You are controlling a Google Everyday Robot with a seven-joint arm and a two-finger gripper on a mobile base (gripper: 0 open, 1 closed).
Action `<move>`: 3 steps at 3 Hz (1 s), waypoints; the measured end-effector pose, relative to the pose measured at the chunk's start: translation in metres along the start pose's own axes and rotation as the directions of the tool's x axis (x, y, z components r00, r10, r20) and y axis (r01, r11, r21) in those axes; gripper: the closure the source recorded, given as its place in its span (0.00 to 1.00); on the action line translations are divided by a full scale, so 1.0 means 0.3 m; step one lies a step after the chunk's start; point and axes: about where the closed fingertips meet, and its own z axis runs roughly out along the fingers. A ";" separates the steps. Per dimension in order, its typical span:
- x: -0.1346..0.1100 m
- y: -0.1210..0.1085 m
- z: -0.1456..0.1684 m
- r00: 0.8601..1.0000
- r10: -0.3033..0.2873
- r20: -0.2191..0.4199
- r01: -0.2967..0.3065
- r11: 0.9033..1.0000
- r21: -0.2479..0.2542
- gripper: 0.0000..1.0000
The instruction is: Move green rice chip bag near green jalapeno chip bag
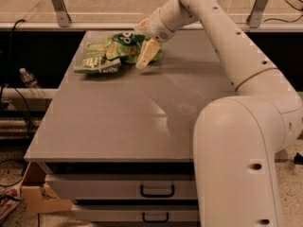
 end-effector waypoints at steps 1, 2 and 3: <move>-0.032 -0.017 -0.056 0.998 -0.036 -0.060 0.036 0.999 0.008 0.00; -0.080 -0.039 -0.169 0.981 -0.071 -0.178 0.081 0.996 0.046 0.00; -0.094 -0.020 -0.296 0.949 -0.056 -0.309 0.086 0.993 0.085 0.00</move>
Offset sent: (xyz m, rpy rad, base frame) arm -0.0359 -0.0398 0.1158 -0.3273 -0.1969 -0.1229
